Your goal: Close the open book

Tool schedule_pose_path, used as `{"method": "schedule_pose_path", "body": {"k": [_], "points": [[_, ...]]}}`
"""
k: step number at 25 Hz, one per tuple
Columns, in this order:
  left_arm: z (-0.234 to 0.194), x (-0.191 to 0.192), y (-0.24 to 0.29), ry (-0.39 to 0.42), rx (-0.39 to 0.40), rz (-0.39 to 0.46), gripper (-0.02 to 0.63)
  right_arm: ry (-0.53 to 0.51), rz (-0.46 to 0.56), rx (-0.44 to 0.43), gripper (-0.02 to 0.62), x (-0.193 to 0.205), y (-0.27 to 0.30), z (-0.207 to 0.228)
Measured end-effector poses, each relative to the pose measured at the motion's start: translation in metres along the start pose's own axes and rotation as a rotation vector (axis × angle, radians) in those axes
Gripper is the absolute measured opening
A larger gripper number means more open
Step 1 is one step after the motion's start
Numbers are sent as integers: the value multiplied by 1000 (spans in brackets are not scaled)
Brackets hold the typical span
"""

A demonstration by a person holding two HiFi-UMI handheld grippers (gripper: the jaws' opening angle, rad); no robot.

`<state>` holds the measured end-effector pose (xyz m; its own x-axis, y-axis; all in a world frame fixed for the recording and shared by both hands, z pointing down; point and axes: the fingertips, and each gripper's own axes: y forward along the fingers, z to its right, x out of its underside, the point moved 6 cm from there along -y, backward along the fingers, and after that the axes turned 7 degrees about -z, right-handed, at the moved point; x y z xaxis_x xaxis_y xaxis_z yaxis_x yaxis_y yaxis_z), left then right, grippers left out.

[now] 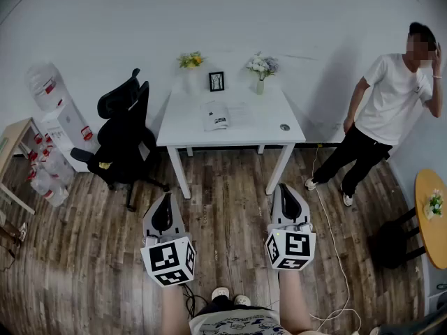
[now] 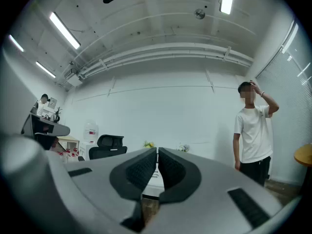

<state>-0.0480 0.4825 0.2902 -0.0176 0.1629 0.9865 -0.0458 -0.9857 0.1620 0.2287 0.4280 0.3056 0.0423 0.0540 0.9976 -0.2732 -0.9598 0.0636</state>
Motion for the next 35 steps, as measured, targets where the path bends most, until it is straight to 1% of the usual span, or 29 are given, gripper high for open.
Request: {"method": "schedule_pose_path", "body": {"k": [12,17,18,19,20,22,28,35], "points": [[-6,2,4,-4,-2,-4,23,-15,-2,-6,35,0,5,-5],[-14,4,13,-3,1,-10,23,-62,35,-20,38,-6,14,-19],[-17,5,16,-3,2,-10,23,-68,37,-32,60,-7,18,-23],[-20,5,19,-3,3,-10,23,-67,37,-52,166,-6,22,-28],[-23,6,22,-4,4,-10,23,-61,34,-71,238,-5,27,-32],[-29,8,29,-6,5,-12,23,-49,28,-82,238,-3,35,-37],[-46,13,47,-8,1,-32,23,-51,4,-73,238,4,57,-45],[-54,21,81,-17,-9,-60,23,-53,-27,-72,238,13,93,-39]]}}
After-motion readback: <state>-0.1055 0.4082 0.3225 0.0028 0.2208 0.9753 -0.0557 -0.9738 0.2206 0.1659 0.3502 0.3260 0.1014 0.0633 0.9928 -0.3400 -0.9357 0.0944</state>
